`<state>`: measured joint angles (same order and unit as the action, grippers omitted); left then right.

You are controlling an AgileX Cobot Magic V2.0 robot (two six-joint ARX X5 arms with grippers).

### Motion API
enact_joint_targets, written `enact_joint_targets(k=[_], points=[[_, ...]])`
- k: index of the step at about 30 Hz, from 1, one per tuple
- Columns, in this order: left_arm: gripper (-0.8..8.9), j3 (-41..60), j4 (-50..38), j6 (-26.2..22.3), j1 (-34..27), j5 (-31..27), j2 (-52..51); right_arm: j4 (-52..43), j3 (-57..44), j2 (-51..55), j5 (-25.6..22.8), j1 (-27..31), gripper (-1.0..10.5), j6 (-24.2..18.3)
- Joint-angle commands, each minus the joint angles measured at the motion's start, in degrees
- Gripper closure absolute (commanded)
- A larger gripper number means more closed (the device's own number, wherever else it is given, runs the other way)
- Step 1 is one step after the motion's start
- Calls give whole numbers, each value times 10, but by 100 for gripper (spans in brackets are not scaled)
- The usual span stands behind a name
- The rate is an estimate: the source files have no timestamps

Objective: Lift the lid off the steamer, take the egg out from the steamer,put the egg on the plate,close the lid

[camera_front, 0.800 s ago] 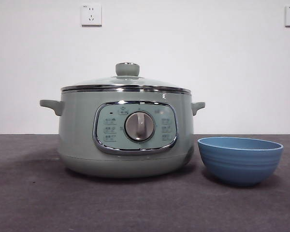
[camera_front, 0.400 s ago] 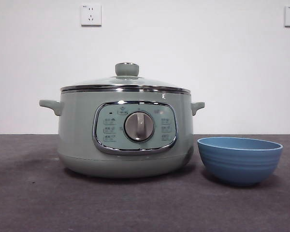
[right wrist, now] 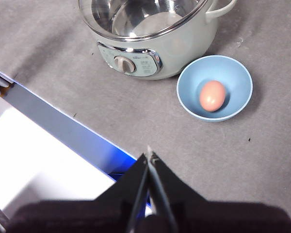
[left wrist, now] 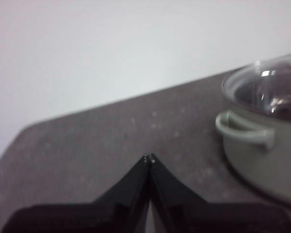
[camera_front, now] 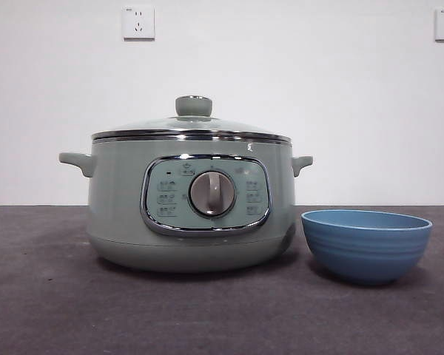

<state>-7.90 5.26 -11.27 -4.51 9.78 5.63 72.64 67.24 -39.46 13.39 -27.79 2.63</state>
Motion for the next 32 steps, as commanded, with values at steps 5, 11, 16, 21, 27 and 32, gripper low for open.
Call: enact_joint_targets(k=[5, 11, 16, 21, 27, 32], points=[[817, 77, 14, 76, -9, -41, -56, -1, 1, 1, 0, -1, 946, 5], [817, 77, 55, 88, -9, -52, -55, -1, 1, 1, -1, -1, 946, 5], [817, 77, 49, 113, -9, -50, -55, -1, 1, 1, -1, -1, 946, 5], [817, 77, 49, 113, -9, -52, -55, -1, 1, 1, -1, -1, 946, 5], [817, 77, 49, 113, -9, -52, -55, -1, 1, 1, -1, -1, 946, 5], [817, 77, 49, 113, -9, -52, -55, -1, 1, 1, -1, -1, 946, 5]])
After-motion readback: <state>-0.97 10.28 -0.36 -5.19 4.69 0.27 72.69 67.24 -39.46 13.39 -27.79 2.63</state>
